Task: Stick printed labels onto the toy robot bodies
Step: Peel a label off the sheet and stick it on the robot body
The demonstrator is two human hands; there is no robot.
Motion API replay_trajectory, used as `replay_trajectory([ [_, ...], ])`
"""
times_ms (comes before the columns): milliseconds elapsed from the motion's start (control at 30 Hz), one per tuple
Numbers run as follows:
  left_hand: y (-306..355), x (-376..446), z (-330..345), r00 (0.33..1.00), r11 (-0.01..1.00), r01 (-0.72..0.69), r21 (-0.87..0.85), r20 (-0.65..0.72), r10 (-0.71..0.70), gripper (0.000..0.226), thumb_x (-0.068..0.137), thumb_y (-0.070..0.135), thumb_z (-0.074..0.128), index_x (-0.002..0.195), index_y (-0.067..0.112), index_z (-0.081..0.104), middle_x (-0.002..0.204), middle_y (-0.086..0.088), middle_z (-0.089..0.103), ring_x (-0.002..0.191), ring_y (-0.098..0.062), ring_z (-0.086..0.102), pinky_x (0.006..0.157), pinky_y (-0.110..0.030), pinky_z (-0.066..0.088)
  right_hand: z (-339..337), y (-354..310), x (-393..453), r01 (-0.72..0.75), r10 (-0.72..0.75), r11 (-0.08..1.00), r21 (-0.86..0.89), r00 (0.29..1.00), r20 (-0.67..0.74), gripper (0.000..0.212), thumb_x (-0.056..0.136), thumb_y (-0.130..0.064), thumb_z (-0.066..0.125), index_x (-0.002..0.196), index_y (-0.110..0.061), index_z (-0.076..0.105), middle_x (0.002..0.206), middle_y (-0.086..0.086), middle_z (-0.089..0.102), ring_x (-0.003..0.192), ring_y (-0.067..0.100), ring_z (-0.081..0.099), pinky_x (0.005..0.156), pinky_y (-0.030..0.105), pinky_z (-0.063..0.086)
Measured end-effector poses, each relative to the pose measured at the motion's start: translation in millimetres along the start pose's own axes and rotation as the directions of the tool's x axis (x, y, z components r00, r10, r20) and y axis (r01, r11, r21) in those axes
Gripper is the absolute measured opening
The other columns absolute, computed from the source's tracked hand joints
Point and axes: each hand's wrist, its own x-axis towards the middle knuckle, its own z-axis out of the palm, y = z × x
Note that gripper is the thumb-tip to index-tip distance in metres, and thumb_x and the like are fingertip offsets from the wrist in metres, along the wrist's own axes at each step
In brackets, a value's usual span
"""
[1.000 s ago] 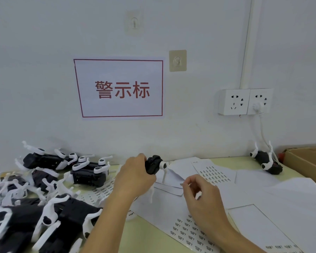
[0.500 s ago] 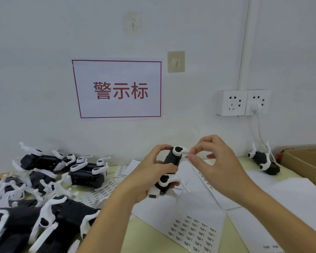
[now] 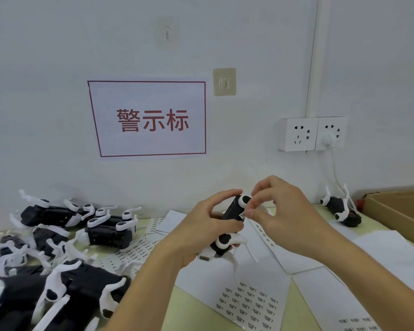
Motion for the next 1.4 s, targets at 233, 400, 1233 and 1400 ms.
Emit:
replay_trajectory([
  [233, 2, 0, 0, 1.000, 1.000, -0.008, -0.026, -0.001, 0.008, 0.060, 0.071, 0.023, 0.077, 0.117, 0.059, 0.062, 0.108, -0.013, 0.074, 0.080, -0.028, 0.069, 0.081, -0.050, 0.058, 1, 0, 0, 0.031, -0.032, 0.999, -0.025, 0.999, -0.011, 0.034, 0.089, -0.023, 0.072, 0.065, -0.044, 0.061, 0.102, -0.019, 0.052, 0.101, -0.006, 0.049, 0.080, 0.008, 0.033],
  [400, 1, 0, 0, 1.000, 1.000, -0.004, -0.026, -0.002, 0.004, 0.060, 0.071, 0.022, 0.077, 0.117, 0.058, 0.063, 0.107, -0.012, 0.075, 0.078, -0.028, 0.068, 0.081, -0.050, 0.058, 3, 0, -1, 0.039, -0.040, 0.999, -0.027, 0.999, -0.019, 0.032, 0.090, -0.023, 0.071, 0.067, -0.043, 0.062, 0.101, -0.018, 0.051, 0.102, -0.002, 0.049, 0.080, 0.009, 0.032],
  [1233, 4, -2, 1, 1.000, 1.000, -0.016, -0.002, -0.026, 0.016, 0.057, 0.071, 0.024, 0.076, 0.115, 0.057, 0.063, 0.106, -0.014, 0.074, 0.078, -0.024, 0.067, 0.087, -0.055, 0.056, 10, 0, -3, 0.083, -0.092, 0.993, -0.079, 0.989, -0.119, 0.025, 0.089, -0.022, 0.072, 0.074, -0.041, 0.064, 0.097, -0.023, 0.046, 0.101, 0.006, 0.047, 0.091, 0.027, 0.038],
  [1400, 5, -2, 1, 0.999, 1.000, -0.022, 0.010, -0.028, 0.023, 0.056, 0.070, 0.025, 0.076, 0.115, 0.058, 0.063, 0.106, -0.014, 0.075, 0.081, -0.023, 0.068, 0.089, -0.052, 0.056, 12, 0, -3, 0.090, -0.100, 0.992, -0.087, 0.987, -0.128, 0.020, 0.088, -0.023, 0.072, 0.076, -0.039, 0.068, 0.097, -0.023, 0.045, 0.099, 0.004, 0.046, 0.087, 0.024, 0.035],
])
